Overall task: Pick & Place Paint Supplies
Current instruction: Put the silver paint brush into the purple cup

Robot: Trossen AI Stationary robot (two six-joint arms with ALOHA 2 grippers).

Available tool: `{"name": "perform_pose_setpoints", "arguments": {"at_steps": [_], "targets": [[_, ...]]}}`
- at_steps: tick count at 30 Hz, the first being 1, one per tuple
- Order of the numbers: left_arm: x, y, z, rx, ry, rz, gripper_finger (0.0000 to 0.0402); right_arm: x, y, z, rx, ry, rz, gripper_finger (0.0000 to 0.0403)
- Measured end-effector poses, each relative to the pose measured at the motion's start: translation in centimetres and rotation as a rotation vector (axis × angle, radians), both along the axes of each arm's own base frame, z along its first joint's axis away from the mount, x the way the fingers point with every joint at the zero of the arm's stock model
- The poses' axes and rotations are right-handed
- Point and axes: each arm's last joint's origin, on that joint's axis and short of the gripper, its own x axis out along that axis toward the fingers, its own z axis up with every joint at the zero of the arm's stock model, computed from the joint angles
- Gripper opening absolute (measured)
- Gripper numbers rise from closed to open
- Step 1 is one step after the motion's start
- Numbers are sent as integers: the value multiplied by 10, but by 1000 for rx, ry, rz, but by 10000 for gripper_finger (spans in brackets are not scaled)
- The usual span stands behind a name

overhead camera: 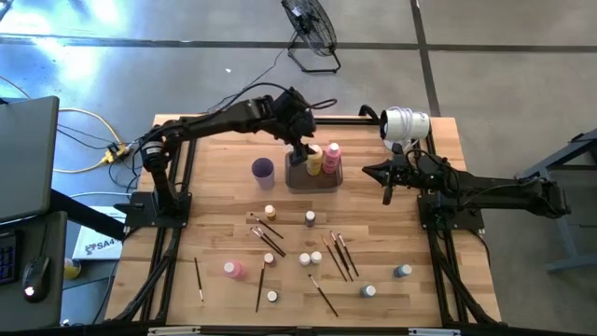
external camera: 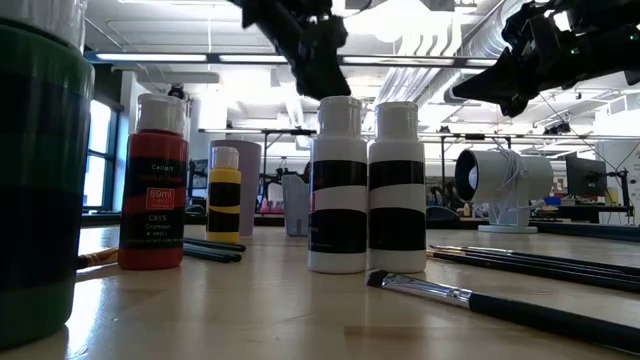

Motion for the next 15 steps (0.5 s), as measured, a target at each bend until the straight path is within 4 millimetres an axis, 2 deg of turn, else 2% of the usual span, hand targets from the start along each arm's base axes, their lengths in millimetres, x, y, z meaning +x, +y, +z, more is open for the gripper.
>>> {"name": "perform_pose_setpoints", "arguments": {"at_steps": [3, 6, 15], "targets": [[-3, -1, 15, 0, 4, 2, 269, 0, 0, 0, 0, 0, 0, 5], [-5, -2, 26, 7, -15, 2, 234, 0, 0, 0, 0, 1, 0, 5], [-5, -2, 29, 16, -23, -3, 39, 0, 0, 0, 0, 1, 0, 5]]}}
